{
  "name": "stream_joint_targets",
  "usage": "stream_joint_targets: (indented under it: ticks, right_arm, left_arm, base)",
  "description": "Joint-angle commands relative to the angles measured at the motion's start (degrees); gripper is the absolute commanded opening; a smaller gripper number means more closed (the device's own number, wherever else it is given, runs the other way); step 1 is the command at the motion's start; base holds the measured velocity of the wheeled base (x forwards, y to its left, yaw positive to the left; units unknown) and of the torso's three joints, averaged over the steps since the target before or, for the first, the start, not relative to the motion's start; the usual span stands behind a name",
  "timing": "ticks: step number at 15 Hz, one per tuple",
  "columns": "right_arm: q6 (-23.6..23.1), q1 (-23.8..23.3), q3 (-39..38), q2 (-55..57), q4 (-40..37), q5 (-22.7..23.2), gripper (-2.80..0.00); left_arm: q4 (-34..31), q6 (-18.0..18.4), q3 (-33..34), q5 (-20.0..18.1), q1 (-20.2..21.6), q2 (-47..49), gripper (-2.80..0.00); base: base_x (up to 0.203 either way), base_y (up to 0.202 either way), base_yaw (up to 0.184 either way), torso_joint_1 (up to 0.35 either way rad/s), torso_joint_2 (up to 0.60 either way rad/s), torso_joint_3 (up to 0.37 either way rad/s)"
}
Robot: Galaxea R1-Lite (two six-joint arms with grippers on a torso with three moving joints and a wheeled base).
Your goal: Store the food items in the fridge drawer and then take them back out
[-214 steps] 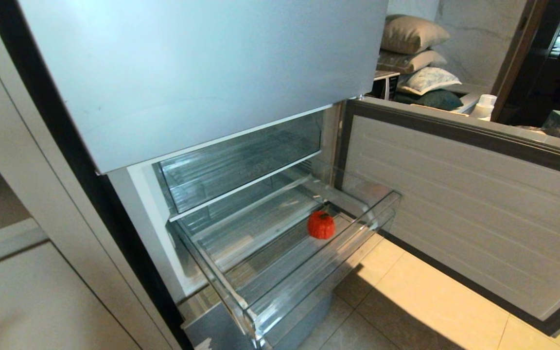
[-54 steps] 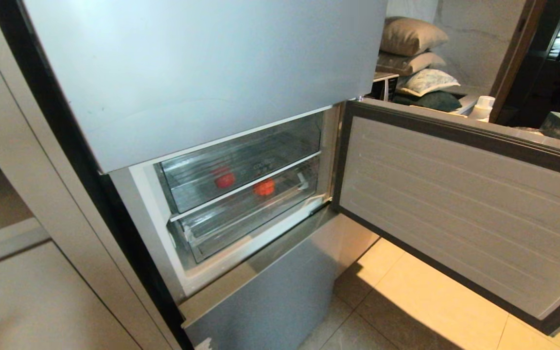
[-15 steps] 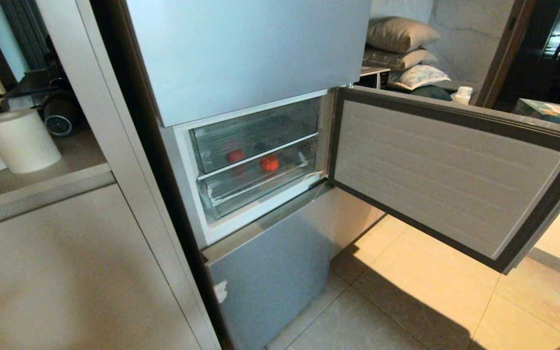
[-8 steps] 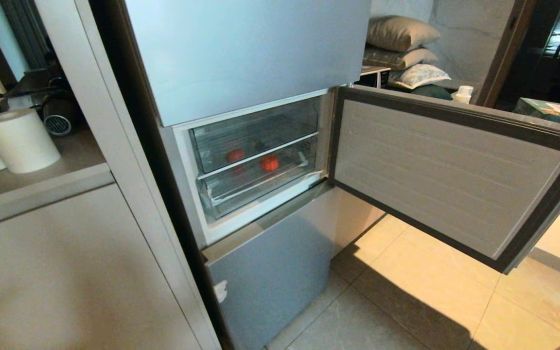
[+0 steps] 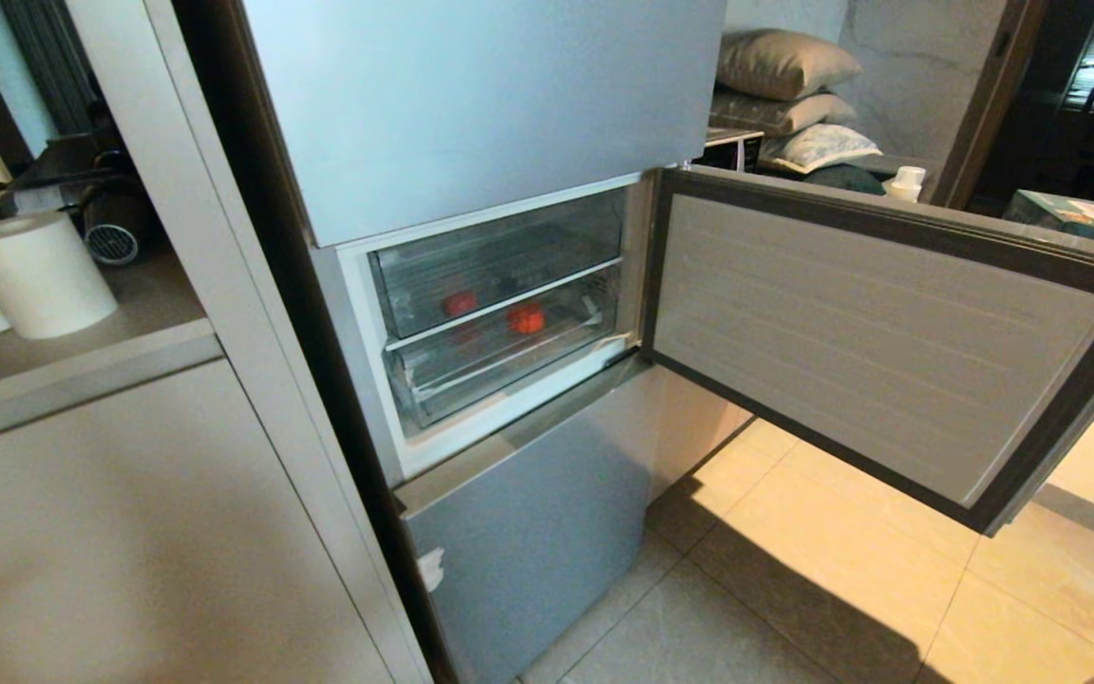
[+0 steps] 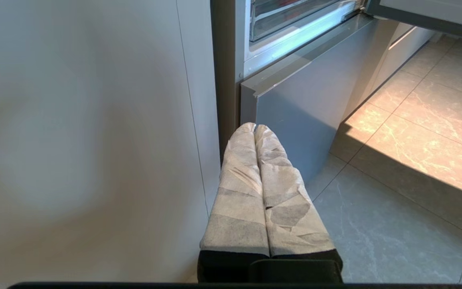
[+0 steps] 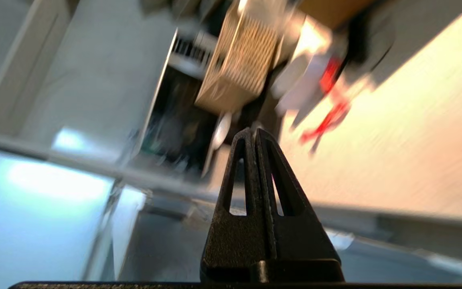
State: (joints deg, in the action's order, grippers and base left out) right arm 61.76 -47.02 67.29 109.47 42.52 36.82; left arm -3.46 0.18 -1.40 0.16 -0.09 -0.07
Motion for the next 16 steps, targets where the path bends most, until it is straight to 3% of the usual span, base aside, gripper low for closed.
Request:
stream_joint_targets:
  ticks: [1, 4, 7, 11, 13, 16]
  right_arm:
    - [1.5, 0.0, 1.2, 4.5, 0.3, 4.3, -2.8]
    - [5.3, 1.3, 2.5, 6.4, 0.3, 6.9, -2.8]
    - [6.4, 2.7, 2.1, 6.6, 0.2, 9.6, -2.8]
    - [6.7, 4.8, 1.9, 7.2, 0.2, 9.7, -2.8]
    - [6.7, 5.3, -0.1, 6.0, 0.2, 10.2, -2.8]
    - [6.5, 5.2, -7.1, 1.3, 0.4, 14.9, -2.8]
  left_arm:
    - [0.0, 0.0, 0.0, 0.0, 0.0, 0.0, -2.8]
    - [0.0, 0.0, 0.0, 0.0, 0.0, 0.0, -2.8]
    - [-0.1, 0.0, 0.0, 0.0, 0.0, 0.0, -2.8]
    - [-0.1, 0.0, 0.0, 0.0, 0.0, 0.0, -2.8]
    - [0.0, 0.0, 0.0, 0.0, 0.0, 0.0, -2.8]
    - [-0.1, 0.0, 0.0, 0.0, 0.0, 0.0, -2.8]
  base:
    - [0.0, 0.0, 0.0, 0.0, 0.0, 0.0]
    - [0.0, 0.0, 0.0, 0.0, 0.0, 0.0]
    - [0.0, 0.0, 0.0, 0.0, 0.0, 0.0]
    - [0.0, 0.0, 0.0, 0.0, 0.0, 0.0]
    - [0.0, 0.0, 0.0, 0.0, 0.0, 0.0]
    - [0.0, 0.0, 0.0, 0.0, 0.0, 0.0]
